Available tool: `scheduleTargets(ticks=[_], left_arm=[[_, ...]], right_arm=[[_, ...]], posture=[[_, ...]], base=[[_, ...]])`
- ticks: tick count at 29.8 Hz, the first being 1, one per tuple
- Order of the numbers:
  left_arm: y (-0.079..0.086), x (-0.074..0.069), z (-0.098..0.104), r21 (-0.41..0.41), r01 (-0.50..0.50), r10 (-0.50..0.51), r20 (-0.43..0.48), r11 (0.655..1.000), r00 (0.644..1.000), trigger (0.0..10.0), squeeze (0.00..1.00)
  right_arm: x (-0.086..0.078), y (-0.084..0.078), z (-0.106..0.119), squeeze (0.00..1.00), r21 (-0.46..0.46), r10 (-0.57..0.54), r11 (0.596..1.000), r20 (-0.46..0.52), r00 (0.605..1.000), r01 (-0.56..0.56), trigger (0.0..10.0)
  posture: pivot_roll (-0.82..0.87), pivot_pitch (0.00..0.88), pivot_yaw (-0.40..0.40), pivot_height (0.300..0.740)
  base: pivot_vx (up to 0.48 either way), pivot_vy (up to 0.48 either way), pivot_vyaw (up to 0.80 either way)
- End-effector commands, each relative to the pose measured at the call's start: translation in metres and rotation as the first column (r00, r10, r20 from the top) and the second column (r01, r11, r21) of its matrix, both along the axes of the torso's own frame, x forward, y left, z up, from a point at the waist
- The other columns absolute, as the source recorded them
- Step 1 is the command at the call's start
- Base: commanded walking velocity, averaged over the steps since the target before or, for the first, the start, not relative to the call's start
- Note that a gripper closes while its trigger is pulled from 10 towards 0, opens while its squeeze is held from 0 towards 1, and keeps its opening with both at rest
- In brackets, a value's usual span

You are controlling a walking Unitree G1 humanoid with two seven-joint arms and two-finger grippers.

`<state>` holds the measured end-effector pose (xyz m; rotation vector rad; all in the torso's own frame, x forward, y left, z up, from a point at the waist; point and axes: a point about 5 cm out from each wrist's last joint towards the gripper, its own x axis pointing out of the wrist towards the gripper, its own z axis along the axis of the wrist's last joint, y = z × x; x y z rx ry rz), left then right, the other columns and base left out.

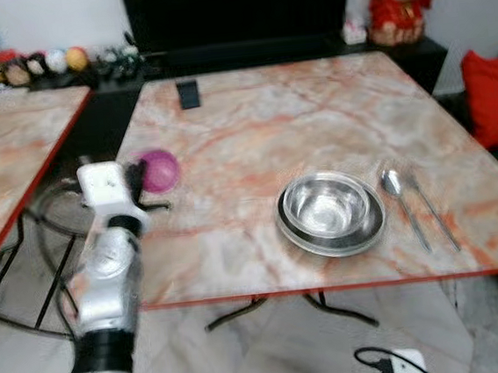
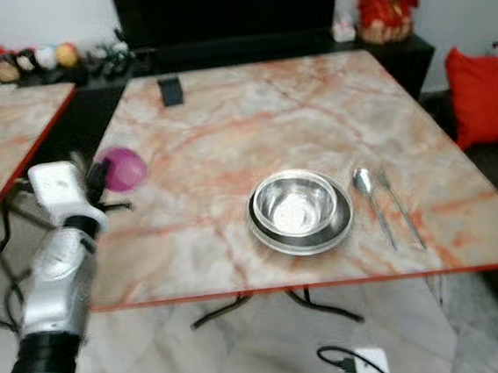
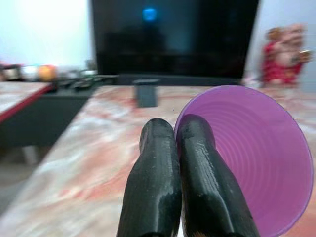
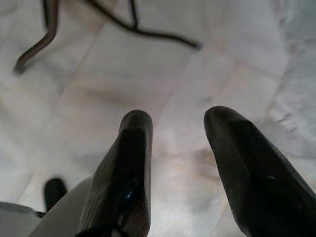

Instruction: Setting the table

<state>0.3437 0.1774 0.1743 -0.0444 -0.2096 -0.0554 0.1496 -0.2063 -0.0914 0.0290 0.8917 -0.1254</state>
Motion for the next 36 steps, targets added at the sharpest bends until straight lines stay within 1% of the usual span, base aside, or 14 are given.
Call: scheduleTargets(ticks=[1, 7, 9, 15, 24, 29, 32, 36], left_arm=[[0.012, 0.0, 0.004, -0.005, -0.027, 0.027, 0.002, 1.0, 1.0, 10.0, 0.0], [0.013, 0.001, 0.004, 0.011, -0.031, 0.031, -0.007, 0.999, 1.0, 10.0, 0.0], [0.013, 0.001, 0.005, 0.012, -0.038, 0.038, 0.0, 0.999, 0.999, 10.0, 0.0], [0.013, 0.001, 0.005, 0.011, -0.037, 0.037, -0.006, 0.999, 0.999, 10.0, 0.0], [0.015, 0.001, 0.005, 0.02, -0.039, 0.039, -0.01, 0.999, 0.999, 10.0, 0.0], [0.02, 0.001, 0.004, 0.036, -0.049, 0.049, -0.02, 0.998, 0.999, 10.0, 0.0], [0.023, 0.001, 0.004, 0.063, -0.068, 0.07, -0.027, 0.996, 0.997, 10.0, 0.0], [0.029, 0.002, 0.003, 0.072, -0.086, 0.09, -0.04, 0.994, 0.995, 10.0, 0.0]], right_arm=[[0.004, 0.008, 0.0, 0.0, 0.019, 0.001, 1.0, 0.011, 1.0, -0.001, 10.0], [0.004, 0.013, 0.0, 0.0, 0.025, 0.006, 1.0, 0.011, 1.0, -0.007, 10.0], [0.005, 0.015, 0.0, 0.0, 0.026, 0.009, 1.0, 0.012, 1.0, -0.009, 10.0], [0.005, 0.017, 0.0, 0.0, 0.029, 0.012, 1.0, 0.014, 1.0, -0.012, 10.0], [0.004, 0.014, 0.0, 0.0, 0.025, 0.014, 1.0, 0.012, 1.0, -0.014, 10.0], [0.004, 0.013, 0.0, 0.0, 0.023, 0.017, 1.0, 0.009, 1.0, -0.018, 10.0], [0.004, 0.013, 0.0, 0.0, 0.024, 0.019, 1.0, 0.009, 1.0, -0.019, 10.0], [0.004, 0.013, -0.001, 0.0, 0.026, 0.021, 0.999, 0.008, 1.0, -0.021, 10.0]], posture=[[-0.06, 0.0, -0.009, 0.74], [-0.05, 0.0, -0.006, 0.74], [-0.05, 0.0, -0.006, 0.74], [-0.05, 0.0, -0.007, 0.74], [-0.05, 0.0, -0.009, 0.74], [-0.05, 0.0, -0.012, 0.74], [-0.05, 0.0, -0.013, 0.74], [-0.05, 0.0, -0.015, 0.74]], base=[[0.0, 0.0, 0.0], [0.0, 0.0, 0.0], [0.0, -0.285, 0.0], [0.0, -0.464, 0.0], [0.0, -0.463, 0.0], [0.0, -0.314, 0.0], [0.0, -0.287, 0.0], [0.0, 0.0, 0.0]])
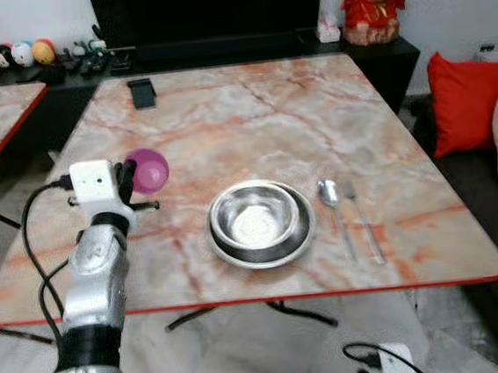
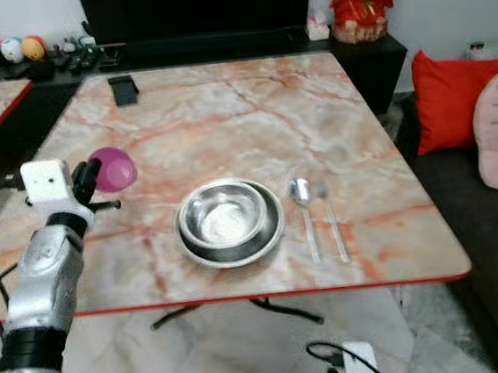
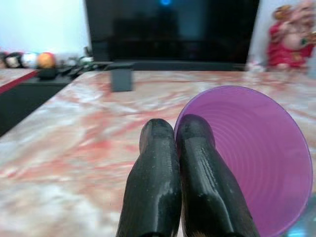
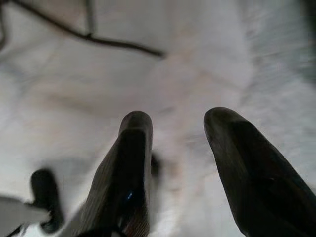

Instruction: Setting the table

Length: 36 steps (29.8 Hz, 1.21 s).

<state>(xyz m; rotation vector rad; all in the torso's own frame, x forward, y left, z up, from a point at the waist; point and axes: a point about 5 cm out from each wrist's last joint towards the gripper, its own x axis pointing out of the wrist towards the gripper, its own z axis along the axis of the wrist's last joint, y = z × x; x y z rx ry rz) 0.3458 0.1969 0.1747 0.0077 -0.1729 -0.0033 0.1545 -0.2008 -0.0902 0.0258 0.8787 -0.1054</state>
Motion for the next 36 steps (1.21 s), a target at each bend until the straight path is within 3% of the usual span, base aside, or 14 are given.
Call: scheduleTargets(ticks=[1, 6, 8, 13, 19, 22, 24, 29, 36], left_arm=[[0.011, 0.001, 0.004, 0.026, -0.031, 0.031, -0.004, 0.999, 1.0, 10.0, 0.0], [0.02, 0.005, 0.012, 0.136, -0.05, 0.051, -0.006, 0.989, 0.999, 10.0, 0.0], [0.022, 0.006, 0.012, 0.135, -0.051, 0.053, -0.013, 0.989, 0.999, 10.0, 0.0], [0.024, 0.019, 0.025, 0.028, -0.029, 0.031, -0.092, 0.999, 0.995, 10.0, 0.0], [0.02, 0.029, 0.025, 0.003, -0.01, 0.01, -0.22, 1.0, 0.975, 10.0, 0.0], [0.02, 0.03, 0.023, -0.028, -0.025, 0.017, -0.25, 0.999, 0.968, 10.0, 0.0], [0.021, 0.03, 0.019, -0.11, -0.06, 0.024, -0.306, 0.992, 0.952, 10.0, 0.0], [0.023, 0.03, 0.015, -0.13, -0.1, 0.046, -0.367, 0.987, 0.929, 10.0, 0.0], [0.017, 0.03, 0.011, -0.268, -0.127, -0.019, -0.483, 0.955, 0.875, 10.0, 0.0]], right_arm=[[-0.001, 0.008, -0.002, 0.0, 0.022, 0.003, 1.0, -0.006, 1.0, -0.003, 10.0], [-0.002, 0.011, -0.002, 0.0, 0.024, 0.005, 1.0, -0.008, 1.0, -0.005, 10.0], [-0.002, 0.011, -0.002, 0.0, 0.025, 0.005, 1.0, -0.008, 1.0, -0.005, 10.0], [-0.005, 0.018, -0.004, 0.0, 0.033, 0.013, 0.999, -0.017, 1.0, -0.012, 10.0], [-0.006, 0.021, -0.005, 0.0, 0.038, 0.015, 0.999, -0.021, 1.0, -0.014, 10.0], [-0.006, 0.021, -0.005, 0.0, 0.038, 0.015, 0.999, -0.022, 1.0, -0.014, 10.0], [-0.005, 0.021, -0.005, 0.0, 0.04, 0.014, 0.999, -0.024, 1.0, -0.013, 10.0], [-0.002, 0.021, -0.004, 0.0, 0.04, 0.016, 0.999, -0.022, 1.0, -0.016, 10.0], [0.001, 0.021, -0.003, 0.0, 0.043, 0.02, 0.999, -0.014, 1.0, -0.019, 10.0]], posture=[[-0.05, 0.0, -0.015, 0.74], [-0.05, 0.0, -0.014, 0.74], [-0.05, 0.0, -0.013, 0.74], [-0.04, 0.0, -0.017, 0.74], [-0.04, 0.0, -0.019, 0.74], [-0.04, 0.0, -0.019, 0.74], [-0.04, 0.0, -0.018, 0.74], [-0.05, 0.0, -0.016, 0.74], [-0.05, 0.0, -0.006, 0.74]], base=[[0.0, 0.0, 0.0], [0.0, 0.0, 0.0], [0.0, 0.0, 0.0], [0.0, 0.0, 0.0], [0.0, 0.0, 0.0], [0.0, 0.0, 0.0], [0.0, 0.0, 0.0], [0.0, 0.0, 0.0], [0.0, 0.0, 0.0]])
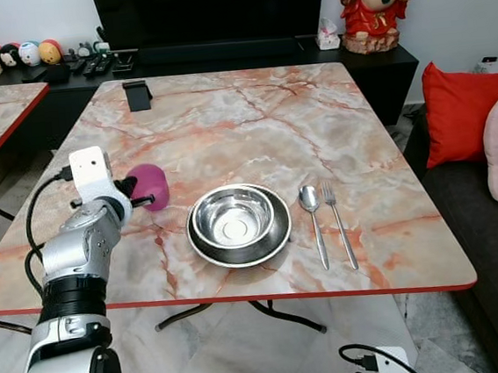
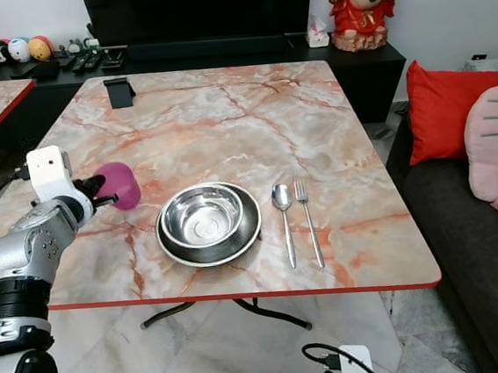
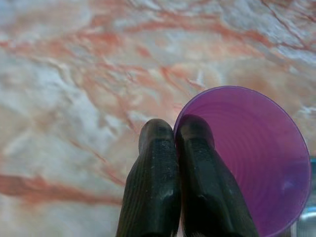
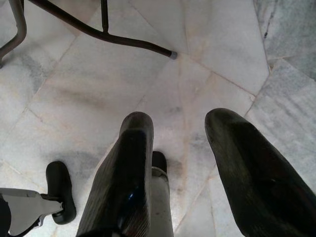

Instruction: Setting the table

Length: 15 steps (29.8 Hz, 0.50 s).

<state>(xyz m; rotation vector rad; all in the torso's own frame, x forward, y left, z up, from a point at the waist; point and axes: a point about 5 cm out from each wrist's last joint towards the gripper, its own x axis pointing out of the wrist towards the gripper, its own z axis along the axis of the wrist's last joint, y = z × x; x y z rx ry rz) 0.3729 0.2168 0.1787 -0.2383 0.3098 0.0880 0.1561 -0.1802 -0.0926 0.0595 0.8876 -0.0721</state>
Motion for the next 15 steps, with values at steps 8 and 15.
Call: scheduleTargets(ticks=[8, 15], left_arm=[[-0.004, 0.0032, 0.0104, -0.045, 0.017, -0.019, -0.041, 0.999, 0.999, 10.0, 0.0], [-0.005, -0.001, 0.0025, 0.06, 0.011, -0.003, -0.128, 0.998, 0.992, 10.0, 0.0]], right_arm=[[-0.0096, 0.005, -0.0044, 0.0, 0.006, 0.007, 1.0, -0.032, 0.999, -0.007, 10.0], [-0.0073, 0.0079, -0.0045, 0.0, -0.002, 0.006, 1.0, -0.044, 0.999, -0.007, 10.0]], posture=[[-0.05, 0.0, 0.001, 0.74], [-0.05, 0.0, 0.013, 0.74]], base=[[0.0, 0.0, 0.0], [0.0, 0.0, 0.0]])
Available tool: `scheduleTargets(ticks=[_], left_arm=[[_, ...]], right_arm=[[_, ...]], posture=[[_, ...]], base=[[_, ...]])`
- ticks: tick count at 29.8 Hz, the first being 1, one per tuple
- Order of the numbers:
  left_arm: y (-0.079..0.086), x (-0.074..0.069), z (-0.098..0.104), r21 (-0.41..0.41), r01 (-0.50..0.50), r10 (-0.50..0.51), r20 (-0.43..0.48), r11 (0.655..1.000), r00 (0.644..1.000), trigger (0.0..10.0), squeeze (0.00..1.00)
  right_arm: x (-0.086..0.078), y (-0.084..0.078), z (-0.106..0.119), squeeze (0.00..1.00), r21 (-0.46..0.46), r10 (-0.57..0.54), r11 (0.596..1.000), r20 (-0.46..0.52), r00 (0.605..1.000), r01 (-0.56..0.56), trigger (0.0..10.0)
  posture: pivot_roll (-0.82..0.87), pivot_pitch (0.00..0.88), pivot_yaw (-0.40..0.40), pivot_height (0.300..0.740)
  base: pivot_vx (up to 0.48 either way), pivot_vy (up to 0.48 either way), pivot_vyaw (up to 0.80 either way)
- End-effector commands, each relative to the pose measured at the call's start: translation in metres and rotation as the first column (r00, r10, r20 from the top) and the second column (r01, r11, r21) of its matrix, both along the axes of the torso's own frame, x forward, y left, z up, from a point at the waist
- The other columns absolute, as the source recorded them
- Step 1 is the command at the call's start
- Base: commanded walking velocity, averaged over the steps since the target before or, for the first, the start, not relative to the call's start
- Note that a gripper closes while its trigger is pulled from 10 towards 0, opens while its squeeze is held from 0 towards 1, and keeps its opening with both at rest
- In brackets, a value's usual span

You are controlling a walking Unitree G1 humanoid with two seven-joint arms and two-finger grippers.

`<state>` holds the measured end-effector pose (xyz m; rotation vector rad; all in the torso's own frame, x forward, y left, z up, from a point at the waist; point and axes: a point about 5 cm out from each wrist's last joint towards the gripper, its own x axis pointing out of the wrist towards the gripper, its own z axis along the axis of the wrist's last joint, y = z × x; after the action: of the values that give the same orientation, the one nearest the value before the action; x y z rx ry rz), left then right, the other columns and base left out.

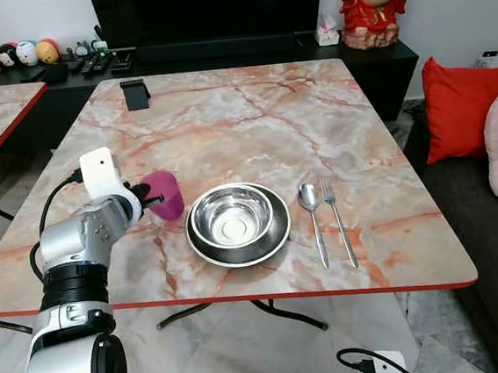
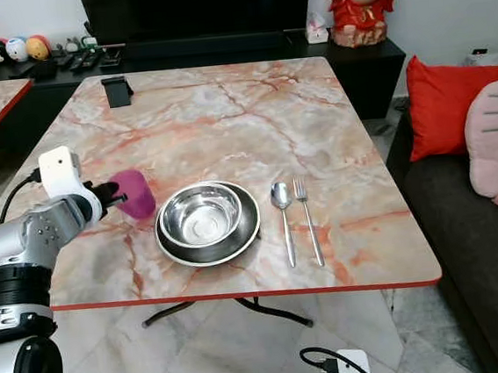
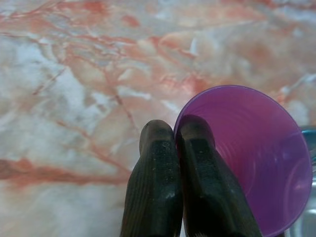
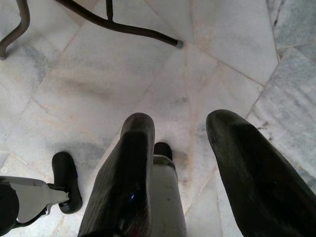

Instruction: Setting the table

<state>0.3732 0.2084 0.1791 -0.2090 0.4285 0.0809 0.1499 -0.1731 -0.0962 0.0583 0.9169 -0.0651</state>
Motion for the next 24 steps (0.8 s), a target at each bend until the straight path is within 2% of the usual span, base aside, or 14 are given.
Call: scheduleTargets(ticks=[1, 7, 18, 19, 20, 21, 24], left_arm=[[0.0034, -0.0017, 0.0014, 0.04, -0.018, 0.019, -0.018, 0.999, 1.0, 10.0, 0.0], [0.0018, -0.0017, 0.0029, 0.032, -0.028, 0.029, -0.023, 0.999, 0.999, 10.0, 0.0], [-0.0005, -0.0018, 0.0018, 0.015, -0.048, 0.048, -0.049, 0.999, 0.998, 10.0, 0.0], [-0.0004, -0.002, 0.0012, 0.013, -0.048, 0.049, -0.051, 0.999, 0.997, 10.0, 0.29], [-0.0004, -0.0022, 0.0008, 0.012, -0.049, 0.05, -0.053, 0.999, 0.997, 10.0, 0.84], [-0.0003, -0.0025, 0.0003, 0.011, -0.05, 0.051, -0.053, 0.999, 0.997, 10.0, 1.0], [-0.0002, -0.0029, 0.0002, 0.004, -0.057, 0.057, -0.047, 0.998, 0.997, 10.0, 1.0]], right_arm=[[-0.0008, 0.0008, -0.0008, 0.0, -0.007, -0.003, 1.0, -0.015, 1.0, 0.003, 10.0], [-0.0019, 0.0013, -0.0013, 0.0, -0.002, -0.002, 1.0, -0.019, 1.0, 0.002, 10.0], [-0.007, -0.0078, -0.0022, 0.0, -0.007, -0.01, 1.0, -0.026, 1.0, 0.01, 10.0], [-0.0071, -0.008, -0.0022, 0.0, -0.007, -0.011, 1.0, -0.025, 1.0, 0.01, 10.0], [-0.0071, -0.0081, -0.0022, 0.0, -0.007, -0.011, 1.0, -0.025, 1.0, 0.011, 10.0], [-0.007, -0.0075, -0.0022, 0.0, -0.008, -0.01, 1.0, -0.025, 1.0, 0.009, 10.0], [-0.0054, -0.0016, -0.0023, 0.0, -0.005, -0.004, 1.0, -0.024, 1.0, 0.004, 10.0]], posture=[[-0.05, 0.0, 0.013, 0.74], [-0.05, 0.0, 0.016, 0.74], [-0.05, 0.0, 0.018, 0.74], [-0.05, 0.0, 0.017, 0.74], [-0.05, 0.0, 0.017, 0.74], [-0.05, 0.0, 0.017, 0.74], [-0.05, 0.0, 0.015, 0.74]], base=[[0.0, 0.0, 0.0], [0.0, 0.0, 0.0], [0.0, 0.0, 0.0], [0.0, 0.0, 0.0], [0.0, 0.0, 0.0], [0.0, 0.0, 0.0], [0.0, 0.0, 0.0]])
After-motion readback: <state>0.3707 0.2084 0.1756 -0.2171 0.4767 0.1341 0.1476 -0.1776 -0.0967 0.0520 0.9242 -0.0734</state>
